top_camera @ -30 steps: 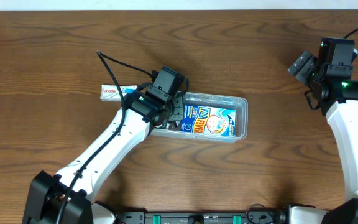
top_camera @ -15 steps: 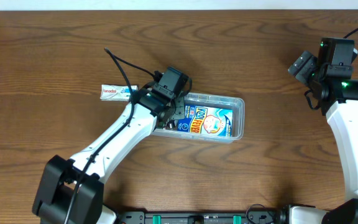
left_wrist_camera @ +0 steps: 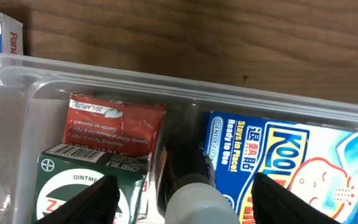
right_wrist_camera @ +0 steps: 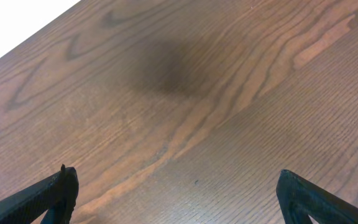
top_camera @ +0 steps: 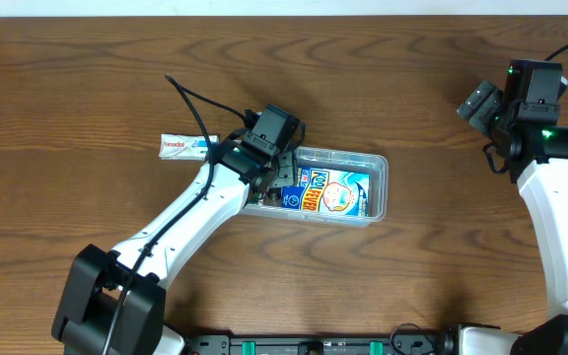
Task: Pack container
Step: 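Carry the bottle into the container and set it upright, then release the bottle and move left gripper to the white Panadol packet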
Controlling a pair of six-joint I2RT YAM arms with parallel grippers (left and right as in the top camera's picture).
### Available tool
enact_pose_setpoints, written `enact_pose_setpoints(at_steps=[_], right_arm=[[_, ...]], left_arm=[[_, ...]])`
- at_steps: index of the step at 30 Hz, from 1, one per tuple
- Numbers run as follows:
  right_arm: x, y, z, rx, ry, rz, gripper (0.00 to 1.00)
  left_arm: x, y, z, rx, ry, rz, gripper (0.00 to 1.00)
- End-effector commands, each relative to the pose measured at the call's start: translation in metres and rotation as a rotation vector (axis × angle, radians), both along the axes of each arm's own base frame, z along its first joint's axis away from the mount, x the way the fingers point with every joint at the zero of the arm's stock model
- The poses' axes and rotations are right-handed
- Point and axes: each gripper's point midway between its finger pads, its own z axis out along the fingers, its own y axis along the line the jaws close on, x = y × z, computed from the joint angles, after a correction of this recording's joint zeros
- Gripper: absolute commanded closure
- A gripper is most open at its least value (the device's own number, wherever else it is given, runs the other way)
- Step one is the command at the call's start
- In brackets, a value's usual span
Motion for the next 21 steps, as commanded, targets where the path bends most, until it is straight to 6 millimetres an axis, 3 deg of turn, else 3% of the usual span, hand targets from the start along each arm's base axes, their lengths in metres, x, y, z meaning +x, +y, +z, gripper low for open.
enact_pose_setpoints(at_steps=[1,4,8,11,15,21], right_arm=[[-0.001,-0.003,0.000,-0.012,0.007,0.001,0.01],[-0.001,-0.003,0.000,-0.012,0.007,0.000,0.01],[-0.001,-0.003,0.000,-0.012,0.007,0.000,0.01],[-0.001,-0.003,0.000,-0.012,0.007,0.000,0.01],[-0.001,-0.003,0.000,-0.012,0.007,0.000,0.01],[-0.001,-0.003,0.000,-0.012,0.007,0.000,0.01]], left_arm=[[0.007,-0.002,0.009,-0.014,-0.028,0.005,0.28],[0.010,-0.007,0.027,-0.042,-0.062,-0.014,0.27],[0.010,-0.001,0.069,-0.032,-0.144,-0.071,0.21],[0.011,0.036,0.097,0.033,-0.209,0.008,0.13],[0.017,0.092,0.116,0.090,-0.249,0.117,0.06],[0.045,0.152,0.106,0.200,-0.256,0.137,0.02]])
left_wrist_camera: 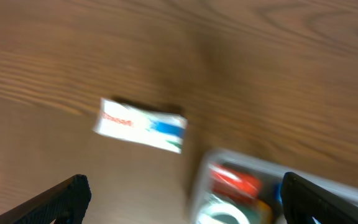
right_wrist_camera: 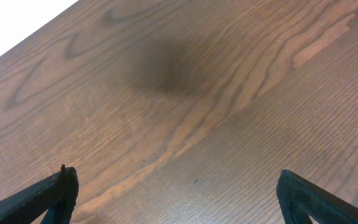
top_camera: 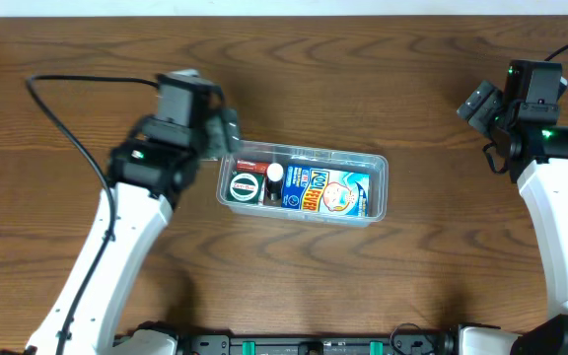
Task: Pack container
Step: 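Release the bottle and move left gripper to the white Panadol packet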
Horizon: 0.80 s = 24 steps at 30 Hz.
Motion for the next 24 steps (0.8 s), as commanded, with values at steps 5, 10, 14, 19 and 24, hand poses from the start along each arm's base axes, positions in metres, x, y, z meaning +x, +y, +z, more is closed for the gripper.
enact_pose_setpoints(at_steps=[5,10,14,19,24], right_arm=[[-0.001,-0.003,0.000,-0.012,0.005,0.000,0.01],[-0.001,-0.003,0.000,-0.012,0.005,0.000,0.01],[-0.001,-0.003,0.000,-0.012,0.005,0.000,0.01],[-0.001,-0.003,0.000,-0.012,0.005,0.000,0.01],[-0.001,-0.003,0.000,-0.012,0.005,0.000,0.01]], left_arm=[[0.050,0.049,-0.046,0.190,0.053,-0.064,0.02],[0.066,0.057,-0.089,0.250,0.130,-0.123,0.02],[0.069,0.057,-0.116,0.333,0.197,-0.255,0.02],[0.064,0.054,-0.141,0.442,0.284,-0.483,0.02],[0.064,0.054,-0.146,0.475,0.302,-0.542,0.02]])
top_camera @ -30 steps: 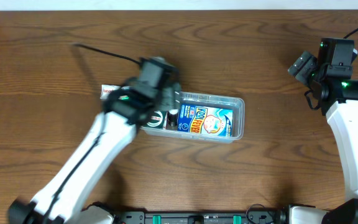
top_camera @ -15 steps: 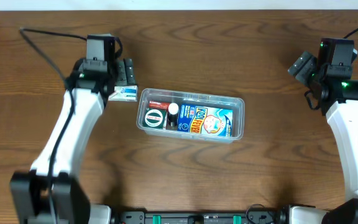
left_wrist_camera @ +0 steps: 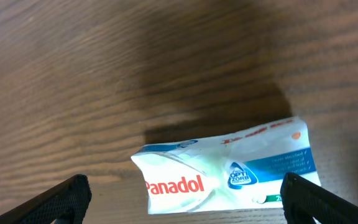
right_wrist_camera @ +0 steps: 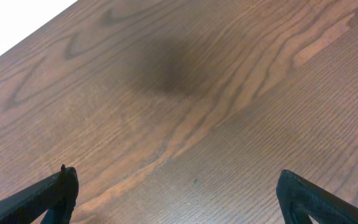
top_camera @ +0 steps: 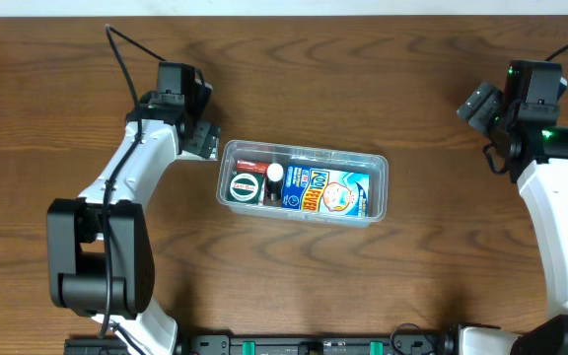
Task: Pack container
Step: 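Release the bottle and move left gripper to the white Panadol packet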
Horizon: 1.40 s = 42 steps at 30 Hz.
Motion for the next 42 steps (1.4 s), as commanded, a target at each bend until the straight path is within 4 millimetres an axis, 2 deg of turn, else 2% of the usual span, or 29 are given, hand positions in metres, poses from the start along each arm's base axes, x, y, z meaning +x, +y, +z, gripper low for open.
enact_pose_setpoints(at_steps=[1,7,14,18,23,32,38,42], right_arm=[[-0.001,-0.003,0.000,-0.012,0.004,0.000,0.01],[-0.001,-0.003,0.000,-0.012,0.005,0.000,0.01],[-0.001,-0.003,0.000,-0.012,0.004,0.000,0.01],[-0.001,-0.003,0.000,-0.012,0.004,0.000,0.01],[-0.001,-0.003,0.000,-0.012,0.004,0.000,0.01],[-0.001,-0.003,0.000,-0.012,0.004,0.000,0.01],[-0.001,-0.003,0.000,-0.012,0.004,0.000,0.01],[-0.001,-0.003,0.000,-0.012,0.004,0.000,0.01]], left_arm=[[0.000,0.001,-0.004,0.050,0.031,-0.111,0.02],[-0.004,0.001,-0.013,0.091,0.078,-0.199,0.02],[-0.031,-0.004,-0.027,0.105,0.221,-0.381,0.02],[-0.029,-0.009,-0.029,0.082,0.213,-0.399,0.02],[-0.017,-0.011,-0.033,0.089,0.176,-0.416,0.02],[-0.023,-0.013,-0.071,0.087,0.262,-0.483,0.02],[-0.018,-0.014,-0.076,0.088,0.251,-0.482,0.02],[-0.024,-0.013,-0.077,0.066,0.271,-0.435,0.00]])
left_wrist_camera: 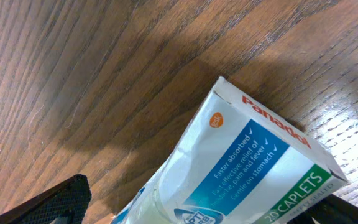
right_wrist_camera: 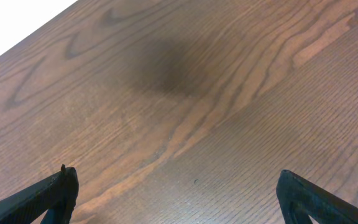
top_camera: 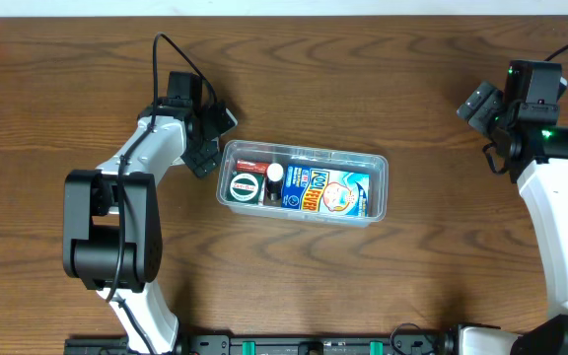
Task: Pack container
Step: 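Release the bottle and move left gripper to the white Panadol packet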
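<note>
A white, blue and green Panadol caplet box (left_wrist_camera: 253, 162) lies on the wood and fills the lower left wrist view. My left gripper (left_wrist_camera: 197, 208) is open, one finger (left_wrist_camera: 64, 199) on each side of the box. Overhead, this gripper (top_camera: 208, 138) sits just off the left end of the clear plastic container (top_camera: 381, 170) and hides the box. The container holds a green round-label pack (top_camera: 244, 186), a red pack, a white-capped bottle (top_camera: 275, 174) and a blue cooling-patch box (top_camera: 333, 191). My right gripper (right_wrist_camera: 176, 202) hangs open over bare wood, far right (top_camera: 479, 100).
The brown wooden table (top_camera: 294, 286) carries nothing else in view. Its far edge runs along the top of the overhead view, with white beyond. The left arm's cable (top_camera: 171, 49) loops over the table behind the left gripper.
My left gripper has turned and come closer to the Panadol box, which now looms large and slanted between the open fingers. The right arm has not moved.
My left gripper was open inside the container's left end, over the packed items. Then it was off to the container's upper left with the Panadol box in sight. Then it hovered open over that box, and now stands low around it.
</note>
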Controlling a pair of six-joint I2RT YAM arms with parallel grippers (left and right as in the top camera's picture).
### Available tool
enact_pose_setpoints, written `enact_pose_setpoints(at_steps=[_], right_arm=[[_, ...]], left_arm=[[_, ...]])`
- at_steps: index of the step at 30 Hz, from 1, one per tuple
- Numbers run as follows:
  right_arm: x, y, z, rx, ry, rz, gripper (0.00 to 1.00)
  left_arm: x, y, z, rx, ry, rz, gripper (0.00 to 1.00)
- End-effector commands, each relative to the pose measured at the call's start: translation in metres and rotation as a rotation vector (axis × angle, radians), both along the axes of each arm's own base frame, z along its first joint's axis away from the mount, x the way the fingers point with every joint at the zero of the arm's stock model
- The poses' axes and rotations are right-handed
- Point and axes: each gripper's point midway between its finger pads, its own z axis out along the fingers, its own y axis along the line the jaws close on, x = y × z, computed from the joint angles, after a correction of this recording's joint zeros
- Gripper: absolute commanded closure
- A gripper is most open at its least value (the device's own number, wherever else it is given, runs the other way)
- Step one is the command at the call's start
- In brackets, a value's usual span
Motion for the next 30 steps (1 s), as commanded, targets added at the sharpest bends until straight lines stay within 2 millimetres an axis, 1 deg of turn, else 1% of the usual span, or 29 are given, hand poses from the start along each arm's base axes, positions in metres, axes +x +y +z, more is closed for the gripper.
enact_pose_setpoints(at_steps=[1,2,3,4,5,7,8,9,12,16,19,22,24,26,29,30], right_arm=[[-0.001,-0.003,0.000,-0.012,0.004,0.000,0.01],[-0.001,-0.003,0.000,-0.012,0.004,0.000,0.01],[-0.001,-0.003,0.000,-0.012,0.004,0.000,0.01],[-0.001,-0.003,0.000,-0.012,0.004,0.001,0.01],[-0.001,-0.003,0.000,-0.013,0.004,0.000,0.00],[-0.001,-0.003,0.000,-0.012,0.004,0.001,0.01],[-0.001,-0.003,0.000,-0.012,0.004,0.001,0.01],[-0.001,-0.003,0.000,-0.012,0.004,0.001,0.01],[-0.001,-0.003,0.000,-0.012,0.004,0.000,0.01],[-0.001,-0.003,0.000,-0.012,0.004,0.000,0.01],[-0.001,-0.003,0.000,-0.012,0.005,0.001,0.01],[-0.001,-0.003,0.000,-0.012,0.005,0.001,0.01],[-0.001,-0.003,0.000,-0.012,0.006,0.000,0.01],[-0.001,-0.003,0.000,-0.012,0.007,0.000,0.01],[-0.001,-0.003,0.000,-0.012,0.007,0.000,0.01],[-0.001,-0.003,0.000,-0.012,0.007,0.001,0.01]], left_arm=[[-0.016,0.002,-0.022,-0.019,0.082,0.070,0.00],[-0.019,0.001,-0.023,-0.029,0.091,0.104,0.00],[-0.022,0.002,-0.023,-0.037,0.100,0.138,0.03],[-0.024,0.001,-0.024,-0.046,0.107,0.182,0.11],[-0.026,0.002,-0.024,-0.055,0.110,0.221,0.23],[-0.028,0.002,-0.025,-0.072,0.114,0.301,0.41],[-0.029,0.002,-0.025,-0.081,0.112,0.339,0.48],[-0.029,0.002,-0.025,-0.087,0.112,0.369,0.50],[-0.029,0.002,-0.025,-0.107,0.104,0.447,0.50],[-0.028,0.002,-0.024,-0.111,0.099,0.460,0.50],[-0.028,0.002,-0.020,-0.121,0.090,0.494,0.51],[-0.025,0.002,-0.003,-0.141,0.057,0.528,0.51],[-0.022,0.002,0.014,-0.161,0.021,0.556,0.51],[-0.017,0.001,0.034,-0.195,-0.031,0.601,0.52],[-0.015,0.001,0.068,-0.251,-0.110,0.667,0.56],[-0.015,0.001,0.075,-0.265,-0.128,0.683,0.57]])
